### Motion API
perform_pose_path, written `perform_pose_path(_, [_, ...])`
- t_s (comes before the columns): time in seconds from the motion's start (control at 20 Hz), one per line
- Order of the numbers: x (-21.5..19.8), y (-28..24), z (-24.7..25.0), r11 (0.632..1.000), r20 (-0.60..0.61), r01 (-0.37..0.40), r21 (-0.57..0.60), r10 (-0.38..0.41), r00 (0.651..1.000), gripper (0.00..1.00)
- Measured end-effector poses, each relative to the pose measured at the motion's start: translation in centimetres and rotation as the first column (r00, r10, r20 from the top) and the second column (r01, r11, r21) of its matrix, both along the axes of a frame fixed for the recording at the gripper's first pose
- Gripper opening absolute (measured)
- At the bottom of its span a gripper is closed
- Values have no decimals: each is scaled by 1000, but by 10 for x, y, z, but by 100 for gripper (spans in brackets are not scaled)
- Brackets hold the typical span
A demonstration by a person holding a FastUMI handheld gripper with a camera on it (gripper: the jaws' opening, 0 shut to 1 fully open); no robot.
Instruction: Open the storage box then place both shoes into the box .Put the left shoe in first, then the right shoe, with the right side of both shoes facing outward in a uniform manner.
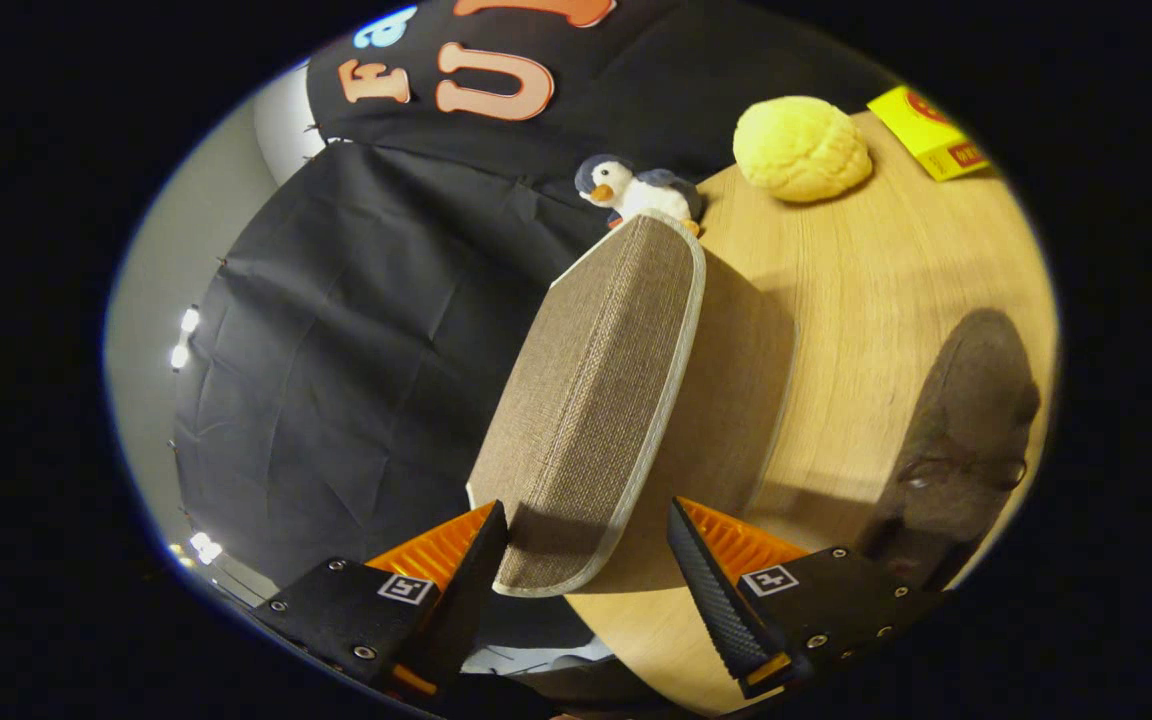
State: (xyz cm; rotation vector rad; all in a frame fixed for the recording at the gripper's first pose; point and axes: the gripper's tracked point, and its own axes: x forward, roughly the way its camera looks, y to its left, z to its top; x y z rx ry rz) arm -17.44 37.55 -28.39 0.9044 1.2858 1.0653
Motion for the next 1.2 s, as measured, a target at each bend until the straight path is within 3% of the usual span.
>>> perform_pose_path(0.15, [0,8,13,990,-105,56,126,-43,994,95])
perform_pose_path(0.3, [-1,12,12,980,-160,91,176,-63,985,89])
perform_pose_path(0.45, [-1,15,16,968,-156,100,232,-64,986,75])
perform_pose_path(0.6, [1,17,33,948,-155,111,299,-67,986,68])
perform_pose_path(0.8, [17,5,60,910,-147,189,368,-143,979,48])
perform_pose_path(0.9, [28,11,53,923,-143,215,320,-178,974,40])
perform_pose_path(1.0, [32,23,42,958,-169,211,196,-179,969,29])
perform_pose_path(1.05, [32,26,46,965,-153,207,160,-183,971,18])
perform_pose_path(1.2, [43,39,80,967,-77,191,166,-181,981,15])
